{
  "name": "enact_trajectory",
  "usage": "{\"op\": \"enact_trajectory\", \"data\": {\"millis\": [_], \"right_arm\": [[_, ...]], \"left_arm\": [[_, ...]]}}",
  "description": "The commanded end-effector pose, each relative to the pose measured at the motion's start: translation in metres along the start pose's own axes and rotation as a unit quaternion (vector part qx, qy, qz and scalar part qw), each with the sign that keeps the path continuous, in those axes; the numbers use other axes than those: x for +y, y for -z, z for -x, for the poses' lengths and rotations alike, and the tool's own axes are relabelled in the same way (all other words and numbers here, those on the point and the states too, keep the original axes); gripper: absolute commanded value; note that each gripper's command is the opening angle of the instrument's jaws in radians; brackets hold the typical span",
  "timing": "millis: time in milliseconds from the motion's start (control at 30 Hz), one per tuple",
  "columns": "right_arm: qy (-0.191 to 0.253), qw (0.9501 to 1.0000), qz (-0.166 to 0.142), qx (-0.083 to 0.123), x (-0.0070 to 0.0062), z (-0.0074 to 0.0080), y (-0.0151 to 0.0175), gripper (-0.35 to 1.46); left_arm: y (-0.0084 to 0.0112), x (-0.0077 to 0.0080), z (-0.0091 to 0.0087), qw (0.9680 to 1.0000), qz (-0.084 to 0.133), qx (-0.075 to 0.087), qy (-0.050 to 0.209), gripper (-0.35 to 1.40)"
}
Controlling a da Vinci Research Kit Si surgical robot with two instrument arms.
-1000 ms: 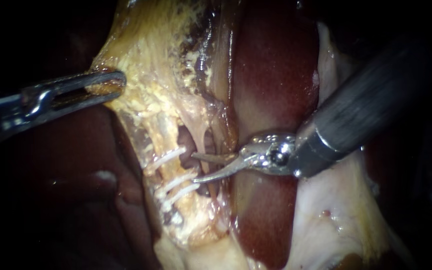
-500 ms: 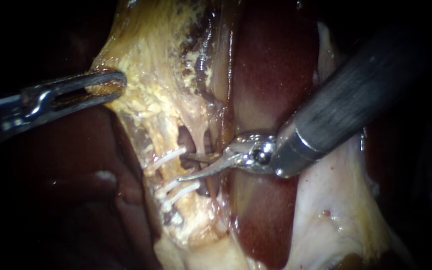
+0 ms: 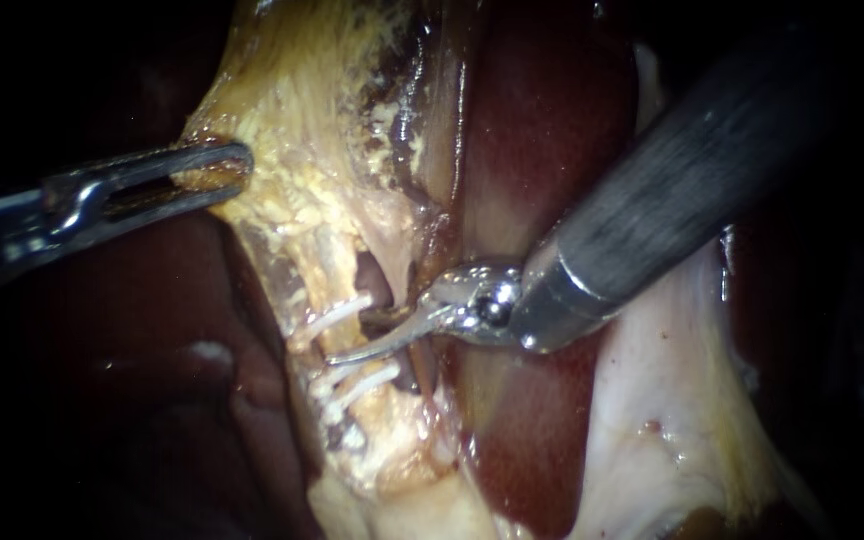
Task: Go to the cutting position left tube
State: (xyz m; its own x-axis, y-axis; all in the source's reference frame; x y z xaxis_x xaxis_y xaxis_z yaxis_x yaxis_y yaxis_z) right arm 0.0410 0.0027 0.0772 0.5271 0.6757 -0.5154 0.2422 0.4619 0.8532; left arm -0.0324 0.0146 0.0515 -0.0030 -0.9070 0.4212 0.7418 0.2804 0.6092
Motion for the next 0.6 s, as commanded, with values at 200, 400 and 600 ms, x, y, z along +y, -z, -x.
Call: {"op": "enact_trajectory", "data": {"millis": [200, 400, 600], "right_arm": [[0.017, 0.9988, -0.045, 0.008, 0.0, 0.0002, -0.0003, 1.31], [0.019, 0.9969, -0.076, 0.008, 0.0004, 0.0005, -0.001, 1.28], [0.022, 0.9949, -0.098, 0.009, 0.0014, 0.0018, -0.0021, 1.28]], "left_arm": [[-0.0002, 0.0003, 0.0, 1.0, -0.001, 0.0, 0.0, -0.35], [-0.0007, 0.0006, -0.0001, 1.0, -0.001, 0.0, -0.001, -0.35], [-0.0009, 0.0006, -0.0003, 1.0, -0.001, -0.001, -0.001, -0.35]]}}
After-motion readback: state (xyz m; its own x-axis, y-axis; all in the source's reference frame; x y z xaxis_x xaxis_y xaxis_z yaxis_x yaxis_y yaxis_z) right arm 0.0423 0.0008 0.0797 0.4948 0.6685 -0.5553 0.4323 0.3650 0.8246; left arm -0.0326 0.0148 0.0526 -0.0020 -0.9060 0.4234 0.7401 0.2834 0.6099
